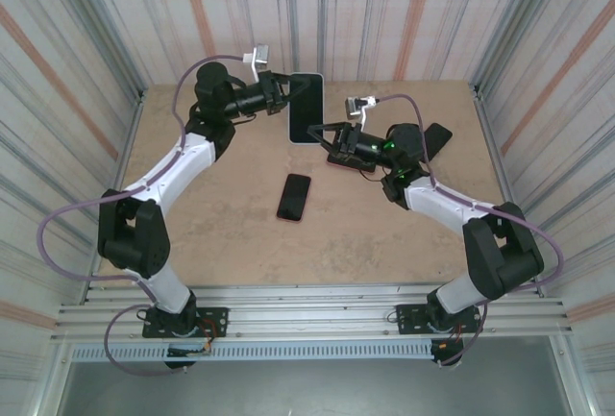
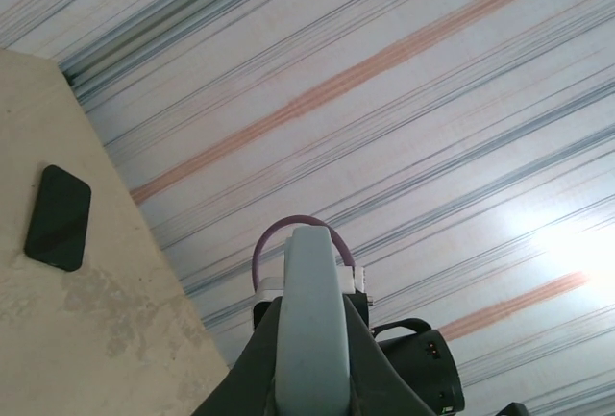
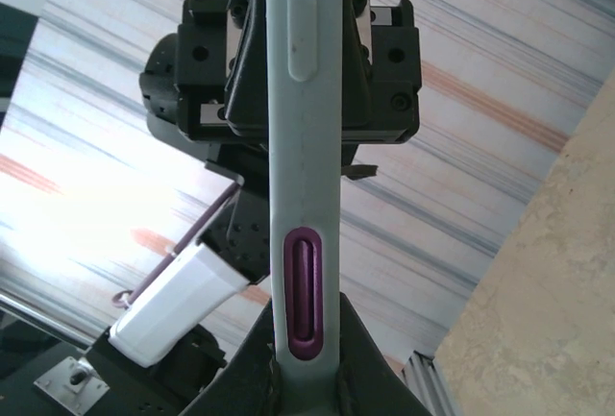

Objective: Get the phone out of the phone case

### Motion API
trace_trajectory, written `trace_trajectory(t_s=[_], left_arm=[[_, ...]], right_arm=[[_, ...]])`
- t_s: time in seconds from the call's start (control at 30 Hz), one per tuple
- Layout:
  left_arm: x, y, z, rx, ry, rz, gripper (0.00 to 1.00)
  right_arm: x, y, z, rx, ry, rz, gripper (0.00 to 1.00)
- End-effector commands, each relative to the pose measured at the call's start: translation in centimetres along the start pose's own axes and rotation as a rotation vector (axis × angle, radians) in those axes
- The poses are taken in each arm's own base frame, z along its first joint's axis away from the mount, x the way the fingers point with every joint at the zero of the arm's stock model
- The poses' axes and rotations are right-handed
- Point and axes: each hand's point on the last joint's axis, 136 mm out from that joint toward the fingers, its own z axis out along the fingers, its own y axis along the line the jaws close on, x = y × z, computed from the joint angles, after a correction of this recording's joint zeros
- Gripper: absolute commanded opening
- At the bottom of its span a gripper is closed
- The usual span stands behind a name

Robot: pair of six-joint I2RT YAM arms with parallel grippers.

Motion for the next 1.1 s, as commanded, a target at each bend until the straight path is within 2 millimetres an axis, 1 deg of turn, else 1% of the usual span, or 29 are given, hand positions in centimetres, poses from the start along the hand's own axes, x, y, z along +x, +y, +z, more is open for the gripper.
trace_trajectory(t_s=[0.0,0.03,0.13,0.17,0.2,0.3,0.37,0.43,0.47,0.5,0.6,0.63,0.73,0.8,0.87,0.9,1.07], left_arm=[[0.1,-3.8,0.7,0.121,0.012,0.08,0.05],[0.2,-3.5,0.8,0.119,0.004,0.07,0.04],[-0.2,-2.4,0.7,0.078,-0.067,0.045,0.03],[-0.4,-2.1,0.6,0.063,-0.09,0.039,0.03],[-0.7,-1.8,0.6,0.044,-0.122,0.034,0.03],[-1.9,-0.6,0.2,-0.004,-0.24,0.013,0.01],[-2.8,0.3,-0.2,-0.033,-0.322,-0.001,0.01],[-3.5,1.1,-0.7,-0.049,-0.405,-0.011,0.01],[-3.7,1.6,-0.9,-0.058,-0.445,-0.02,0.0],[-3.9,2.1,-1.1,-0.066,-0.481,-0.027,0.0],[-4.1,3.2,-1.8,-0.075,-0.562,-0.042,0.0],[-4.2,3.5,-2.1,-0.073,-0.584,-0.048,0.0],[-4.0,4.7,-2.6,-0.062,-0.648,-0.079,0.0],[-3.9,5.1,-2.5,-0.043,-0.651,-0.107,0.0],[-3.8,5.5,-2.0,-0.042,-0.643,-0.12,0.0],[-3.6,5.7,-1.7,-0.044,-0.637,-0.128,0.0],[-3.3,6.0,-1.0,-0.009,-0.637,-0.155,0.0]], right_arm=[[0.5,-0.9,-1.0,0.028,0.014,0.06,0.16],[0.5,-1.0,-1.2,0.035,0.011,0.054,0.21],[0.2,-1.5,-1.8,0.058,-0.019,0.04,0.26],[0.0,-1.6,-2.1,0.071,-0.033,0.03,0.3],[-0.1,-1.8,-2.4,0.095,-0.053,0.016,0.35],[-0.1,-3.1,-3.5,0.174,-0.119,0.003,0.47],[0.0,-3.5,-4.1,0.21,-0.163,-0.011,0.52],[0.1,-3.5,-4.3,0.228,-0.19,-0.037,0.55],[0.1,-3.5,-4.4,0.231,-0.21,-0.043,0.56],[0.1,-3.4,-4.5,0.232,-0.22,-0.087,0.57],[0.0,-3.7,-4.5,0.231,-0.245,-0.104,0.57],[0.1,-4.0,-4.4,0.232,-0.243,-0.102,0.56],[0.7,-5.5,-3.8,0.253,-0.229,-0.072,0.56],[0.8,-6.5,-3.5,0.262,-0.224,-0.044,0.56],[0.6,-7.0,-3.4,0.258,-0.233,-0.048,0.56],[0.3,-7.0,-3.2,0.245,-0.241,-0.017,0.55],[-0.8,-7.1,-3.1,0.209,-0.269,-0.031,0.49]])
